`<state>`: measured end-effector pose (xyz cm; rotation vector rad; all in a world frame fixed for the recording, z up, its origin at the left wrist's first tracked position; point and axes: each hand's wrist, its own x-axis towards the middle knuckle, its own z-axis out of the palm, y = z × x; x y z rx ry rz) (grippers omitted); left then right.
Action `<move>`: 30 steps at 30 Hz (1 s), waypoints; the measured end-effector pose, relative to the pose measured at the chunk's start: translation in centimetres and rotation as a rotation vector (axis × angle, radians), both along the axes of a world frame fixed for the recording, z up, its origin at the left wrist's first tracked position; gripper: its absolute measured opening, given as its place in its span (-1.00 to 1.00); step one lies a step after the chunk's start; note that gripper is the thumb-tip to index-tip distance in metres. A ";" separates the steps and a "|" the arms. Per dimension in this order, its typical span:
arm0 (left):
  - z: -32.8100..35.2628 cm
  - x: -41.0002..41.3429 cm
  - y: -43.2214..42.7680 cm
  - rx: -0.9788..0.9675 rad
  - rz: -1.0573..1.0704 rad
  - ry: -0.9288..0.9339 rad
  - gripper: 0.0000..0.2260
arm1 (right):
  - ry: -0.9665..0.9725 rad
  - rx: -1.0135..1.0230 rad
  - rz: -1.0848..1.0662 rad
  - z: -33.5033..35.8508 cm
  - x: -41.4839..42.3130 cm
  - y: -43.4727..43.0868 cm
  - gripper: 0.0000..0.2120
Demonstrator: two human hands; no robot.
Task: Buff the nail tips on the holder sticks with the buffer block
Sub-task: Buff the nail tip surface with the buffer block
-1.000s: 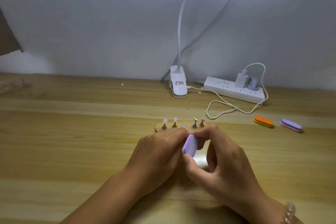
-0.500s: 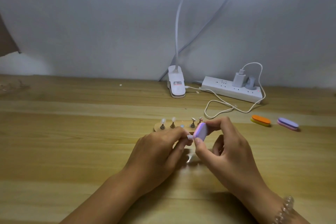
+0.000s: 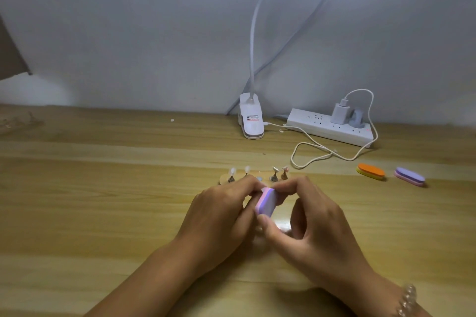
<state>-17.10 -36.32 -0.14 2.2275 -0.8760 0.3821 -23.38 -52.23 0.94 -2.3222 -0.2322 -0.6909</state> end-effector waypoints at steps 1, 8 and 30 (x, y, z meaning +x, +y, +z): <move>0.0 0.0 -0.1 -0.021 -0.008 0.012 -0.83 | 0.003 0.036 -0.012 0.1 0.1 -0.2 -0.71; -0.1 0.2 -0.1 -0.143 -0.078 0.100 -0.90 | 0.069 0.315 -0.067 0.1 0.8 -1.3 -0.73; -0.3 0.2 0.0 -0.032 -0.055 -0.016 -0.90 | -0.003 0.138 -0.027 0.0 0.3 -0.6 -0.74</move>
